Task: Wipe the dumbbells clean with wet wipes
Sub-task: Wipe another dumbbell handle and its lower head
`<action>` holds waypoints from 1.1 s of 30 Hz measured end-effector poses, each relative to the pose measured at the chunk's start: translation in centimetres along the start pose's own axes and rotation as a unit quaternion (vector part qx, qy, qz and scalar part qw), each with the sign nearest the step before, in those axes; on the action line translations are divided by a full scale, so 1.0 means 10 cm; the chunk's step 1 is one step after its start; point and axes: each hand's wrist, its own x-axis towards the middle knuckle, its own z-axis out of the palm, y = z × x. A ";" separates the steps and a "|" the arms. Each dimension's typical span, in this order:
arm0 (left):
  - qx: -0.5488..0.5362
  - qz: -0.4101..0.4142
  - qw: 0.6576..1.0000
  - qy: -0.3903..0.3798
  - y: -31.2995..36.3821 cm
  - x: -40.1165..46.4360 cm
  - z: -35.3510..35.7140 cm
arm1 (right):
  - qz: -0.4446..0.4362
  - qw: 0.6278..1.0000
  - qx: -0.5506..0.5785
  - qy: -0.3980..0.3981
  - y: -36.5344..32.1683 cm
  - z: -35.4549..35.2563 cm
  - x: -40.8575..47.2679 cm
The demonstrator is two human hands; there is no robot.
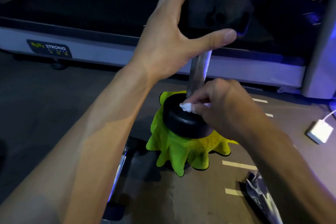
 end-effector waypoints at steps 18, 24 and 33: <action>-0.022 -0.013 1.000 -0.005 0.00 0.07 -0.01 | -0.208 0.952 -0.109 0.196 0.02 -0.09 0.22; -0.047 -0.033 0.998 0.001 -0.03 0.09 -0.06 | -0.223 0.946 -0.154 0.178 0.16 0.19 -0.05; -0.067 -0.037 0.997 0.017 -0.07 0.09 -0.08 | -0.214 0.930 -0.157 0.256 0.11 0.24 -0.04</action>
